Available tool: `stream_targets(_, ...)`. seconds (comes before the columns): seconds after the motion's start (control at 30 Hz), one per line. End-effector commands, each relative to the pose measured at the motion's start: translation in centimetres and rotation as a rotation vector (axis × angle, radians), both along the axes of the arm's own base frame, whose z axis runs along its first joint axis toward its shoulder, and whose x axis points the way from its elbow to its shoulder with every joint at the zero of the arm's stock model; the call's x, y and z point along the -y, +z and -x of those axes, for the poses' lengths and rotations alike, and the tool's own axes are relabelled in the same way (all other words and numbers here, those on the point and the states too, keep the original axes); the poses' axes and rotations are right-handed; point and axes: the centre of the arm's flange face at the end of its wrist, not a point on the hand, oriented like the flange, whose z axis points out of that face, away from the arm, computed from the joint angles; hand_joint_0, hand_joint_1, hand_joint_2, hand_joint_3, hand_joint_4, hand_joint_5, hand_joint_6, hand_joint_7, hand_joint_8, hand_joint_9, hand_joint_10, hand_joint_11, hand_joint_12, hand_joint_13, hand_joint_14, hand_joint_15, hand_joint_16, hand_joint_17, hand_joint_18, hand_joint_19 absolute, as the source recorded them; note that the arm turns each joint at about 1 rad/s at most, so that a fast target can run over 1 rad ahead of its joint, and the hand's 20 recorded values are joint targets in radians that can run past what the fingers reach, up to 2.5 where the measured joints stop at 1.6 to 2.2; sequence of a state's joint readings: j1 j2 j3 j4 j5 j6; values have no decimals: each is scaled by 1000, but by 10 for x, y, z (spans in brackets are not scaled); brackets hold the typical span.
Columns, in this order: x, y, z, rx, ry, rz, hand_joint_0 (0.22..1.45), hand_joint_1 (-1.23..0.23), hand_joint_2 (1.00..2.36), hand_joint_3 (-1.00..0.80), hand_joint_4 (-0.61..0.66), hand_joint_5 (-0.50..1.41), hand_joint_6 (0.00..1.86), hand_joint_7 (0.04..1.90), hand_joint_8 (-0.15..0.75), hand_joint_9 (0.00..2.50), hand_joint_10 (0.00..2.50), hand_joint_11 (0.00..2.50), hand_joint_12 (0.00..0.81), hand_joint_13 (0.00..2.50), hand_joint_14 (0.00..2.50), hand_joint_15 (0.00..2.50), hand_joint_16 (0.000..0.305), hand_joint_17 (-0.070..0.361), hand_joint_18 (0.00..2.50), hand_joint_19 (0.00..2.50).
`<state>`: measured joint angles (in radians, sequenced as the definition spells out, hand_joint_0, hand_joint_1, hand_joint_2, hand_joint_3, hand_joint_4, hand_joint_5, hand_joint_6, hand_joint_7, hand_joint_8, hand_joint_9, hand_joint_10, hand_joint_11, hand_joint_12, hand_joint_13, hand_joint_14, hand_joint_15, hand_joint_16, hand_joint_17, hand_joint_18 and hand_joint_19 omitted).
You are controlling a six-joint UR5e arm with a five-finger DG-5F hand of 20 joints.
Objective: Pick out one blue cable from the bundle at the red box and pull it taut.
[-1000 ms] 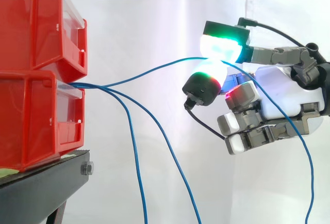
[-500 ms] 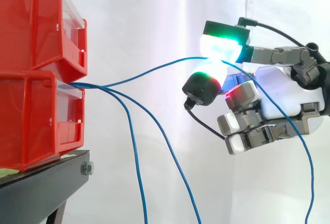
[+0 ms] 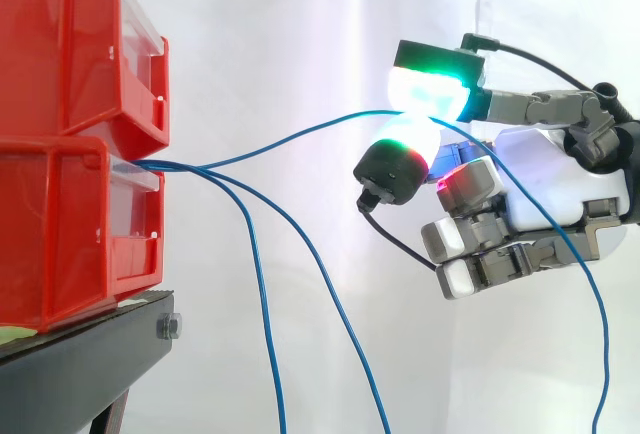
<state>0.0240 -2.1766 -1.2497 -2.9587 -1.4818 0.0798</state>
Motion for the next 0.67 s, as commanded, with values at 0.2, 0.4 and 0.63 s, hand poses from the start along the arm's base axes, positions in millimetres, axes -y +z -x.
stream_targets(0.2,0,1,0,2,1,0,636,-710,1029,-19,-218,-181,916,1405,267,1268,25,789,218,1027,23,557,34,77,753,636)
stream_targets(0.4,0,1,0,2,1,0,635,-710,1030,-19,-225,-181,916,1403,266,1270,27,792,214,1026,24,565,34,78,762,644)
stream_targets(0.63,0,2,0,4,1,0,635,-710,1030,-15,-223,-181,916,1402,261,1267,27,790,216,1025,24,555,34,78,760,642)
